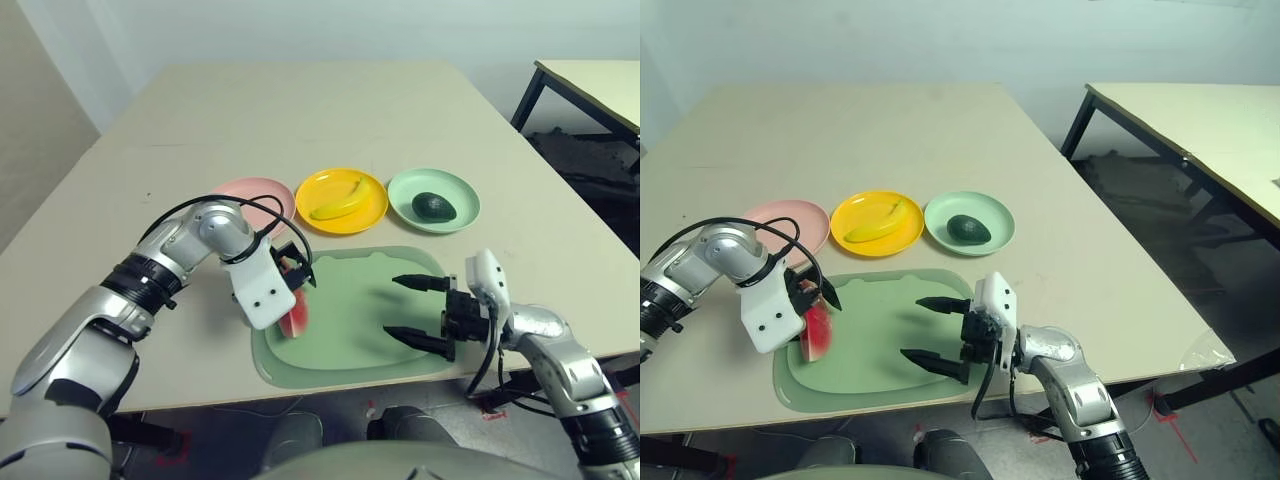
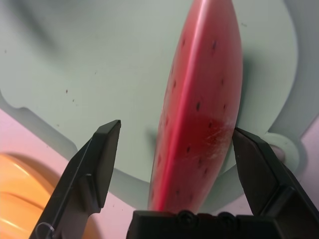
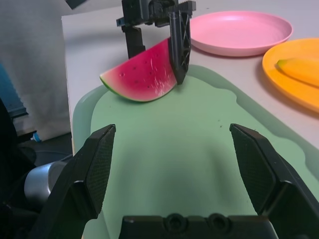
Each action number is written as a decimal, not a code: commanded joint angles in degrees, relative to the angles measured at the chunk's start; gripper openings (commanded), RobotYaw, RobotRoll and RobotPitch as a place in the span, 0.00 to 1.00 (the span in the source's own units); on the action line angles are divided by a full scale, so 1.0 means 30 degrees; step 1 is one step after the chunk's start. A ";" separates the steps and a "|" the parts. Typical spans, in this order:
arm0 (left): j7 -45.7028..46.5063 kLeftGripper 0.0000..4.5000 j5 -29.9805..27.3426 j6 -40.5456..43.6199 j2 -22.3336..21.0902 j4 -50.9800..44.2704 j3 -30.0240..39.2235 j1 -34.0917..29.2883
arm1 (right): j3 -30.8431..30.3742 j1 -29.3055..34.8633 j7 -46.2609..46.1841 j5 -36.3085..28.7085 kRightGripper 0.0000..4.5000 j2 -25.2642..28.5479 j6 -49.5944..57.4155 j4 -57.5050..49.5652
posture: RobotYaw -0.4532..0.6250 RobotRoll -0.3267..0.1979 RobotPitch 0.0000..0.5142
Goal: Place the fruits into color-matched plates.
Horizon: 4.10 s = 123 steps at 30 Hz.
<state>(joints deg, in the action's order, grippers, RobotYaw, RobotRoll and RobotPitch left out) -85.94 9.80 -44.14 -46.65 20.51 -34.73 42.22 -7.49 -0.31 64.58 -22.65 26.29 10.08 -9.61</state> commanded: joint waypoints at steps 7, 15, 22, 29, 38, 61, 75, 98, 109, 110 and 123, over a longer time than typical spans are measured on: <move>-0.0379 0.71 0.0148 0.1393 0.0279 -0.0296 -0.0185 -0.0525 | -0.0195 0.0197 -0.0053 -0.0141 1.00 0.0164 -0.0352 -0.0151 | 0.47 0.62 0.00; -0.1088 0.50 -0.1057 0.2736 -0.0377 -0.0744 0.0684 -0.0481 | -0.0237 0.0653 0.0263 0.0238 1.00 0.0189 -0.2294 -0.0068 | 0.48 0.62 0.00; -0.0744 0.50 -0.2353 0.4560 -0.2518 -0.0667 0.3290 -0.0176 | 0.0928 0.2509 -0.2977 0.0232 1.00 -0.0239 -0.2026 -0.1673 | 0.49 0.62 0.00; 0.1445 0.50 0.0529 0.3077 -0.3979 0.5487 0.4380 0.2722 | 0.1820 0.2846 -0.6007 -0.0122 1.00 -0.1524 -0.1689 -0.2638 | 0.49 0.62 0.00; 0.7138 0.50 0.4427 0.2467 -0.2642 1.2408 0.4019 0.5191 | 0.1496 0.4214 -0.6242 0.0965 1.00 -0.1033 -0.3567 -0.3919 | 0.45 0.62 0.00; 1.1442 0.50 0.6414 0.1760 0.1181 1.7152 0.3390 0.5001 | 0.1775 0.4885 -0.5989 0.0762 1.00 0.0307 -0.4595 -0.3913 | 0.40 0.62 0.00; 1.0171 1.00 0.6045 0.2252 0.1129 1.7392 0.3689 0.4762 | 0.1863 0.4592 -0.6347 0.0406 1.00 0.0393 -0.4141 -0.3862 | 0.41 0.62 0.00; 0.7607 1.00 -0.9945 1.8479 -0.1369 -0.3787 1.7442 -0.8661 | 0.6892 -0.1408 -1.0979 0.0915 1.00 -0.1986 -0.5722 0.7714 | 0.50 0.62 0.02; 1.5474 1.00 -1.3499 2.2413 0.4816 -1.0766 2.3124 -1.6596 | 0.7306 -0.2307 -0.9373 0.0872 1.00 -0.2123 -0.8978 1.1987 | 0.57 0.62 0.04; 1.5855 1.00 -1.3441 2.2201 0.5342 -1.0857 2.3086 -1.6985 | 0.7350 -0.2200 -0.9171 0.0846 1.00 -0.2077 -0.9207 1.2170 | 0.57 0.62 0.04; 1.7365 1.00 -1.0392 1.6904 0.7786 -0.5815 2.0402 -1.7054 | 0.7491 -0.0922 -0.8273 0.0703 1.00 -0.2118 -1.0509 1.2260 | 0.53 0.62 0.02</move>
<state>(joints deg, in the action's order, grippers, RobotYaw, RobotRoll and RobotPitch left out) -34.29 -22.11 8.13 -23.66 1.32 27.18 -9.38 14.44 -4.14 39.29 -20.27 19.77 -20.88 27.41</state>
